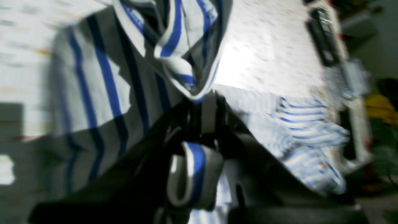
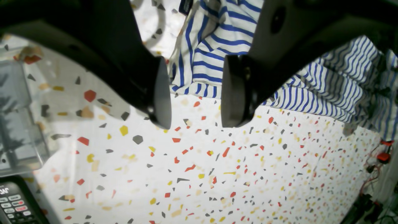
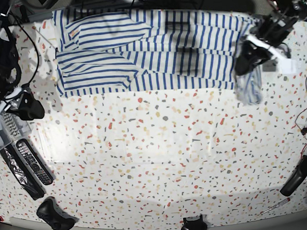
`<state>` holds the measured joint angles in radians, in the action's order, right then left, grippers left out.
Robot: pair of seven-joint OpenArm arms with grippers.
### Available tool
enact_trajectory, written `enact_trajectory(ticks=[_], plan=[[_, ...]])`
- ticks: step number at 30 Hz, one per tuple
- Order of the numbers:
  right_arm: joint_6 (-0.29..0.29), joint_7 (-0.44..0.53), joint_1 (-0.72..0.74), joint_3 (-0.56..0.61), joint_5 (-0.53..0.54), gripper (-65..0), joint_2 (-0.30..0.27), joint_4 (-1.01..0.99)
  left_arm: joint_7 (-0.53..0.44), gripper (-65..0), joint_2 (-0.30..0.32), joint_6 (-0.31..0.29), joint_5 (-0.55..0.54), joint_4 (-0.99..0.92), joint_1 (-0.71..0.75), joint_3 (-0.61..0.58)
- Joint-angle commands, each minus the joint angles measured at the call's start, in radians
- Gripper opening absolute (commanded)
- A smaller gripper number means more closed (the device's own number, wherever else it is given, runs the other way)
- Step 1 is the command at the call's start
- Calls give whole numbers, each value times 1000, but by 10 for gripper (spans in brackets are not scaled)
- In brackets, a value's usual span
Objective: Layout the t-shirt on the table in an organized manner, then fold the t-shirt properly
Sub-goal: 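Lift the side edge and fold it toward the shirt's middle with the left gripper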
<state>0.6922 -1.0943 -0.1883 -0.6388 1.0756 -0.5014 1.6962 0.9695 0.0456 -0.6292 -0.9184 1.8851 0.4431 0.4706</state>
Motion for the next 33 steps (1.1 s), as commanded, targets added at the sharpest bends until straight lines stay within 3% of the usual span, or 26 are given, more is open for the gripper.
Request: enact_trajectory(ticks=[1,8,14,20,23,24,27,29,33], plan=[[6,19,11,-8,25,-396,-22,15,-17,-650,-9,-6,-10,19,6,-24],[6,15,11,-8,25,-396,-22,15,-29,-650,-68,-5,116,19,12,-185],[6,14,11,-8,25,-396,-22,15,-103,-650,-67,95,217,19,11,-258],[6,16,11,-8,25,-396,-22,15,-57,-650,-67,106,229,19,11,-307],[6,16,11,-8,25,-396,-22,15,-50,-426,-66,92,190,19,9,-362],[6,16,11,-8,25,-396,-22,15,-49,-385,-64,68,170,19,3,-378],[6,16,11,-8,25,-396,-22,15,-34,-372,-64,3,101,27,-18,-395],[6,16,11,-8,25,-396,-22,15,5,-372,-63,-4,67,51,-35,-391],[6,16,11,-8,25,-396,-22,15,97,-372,-42,-4,97,139,-58,-391]])
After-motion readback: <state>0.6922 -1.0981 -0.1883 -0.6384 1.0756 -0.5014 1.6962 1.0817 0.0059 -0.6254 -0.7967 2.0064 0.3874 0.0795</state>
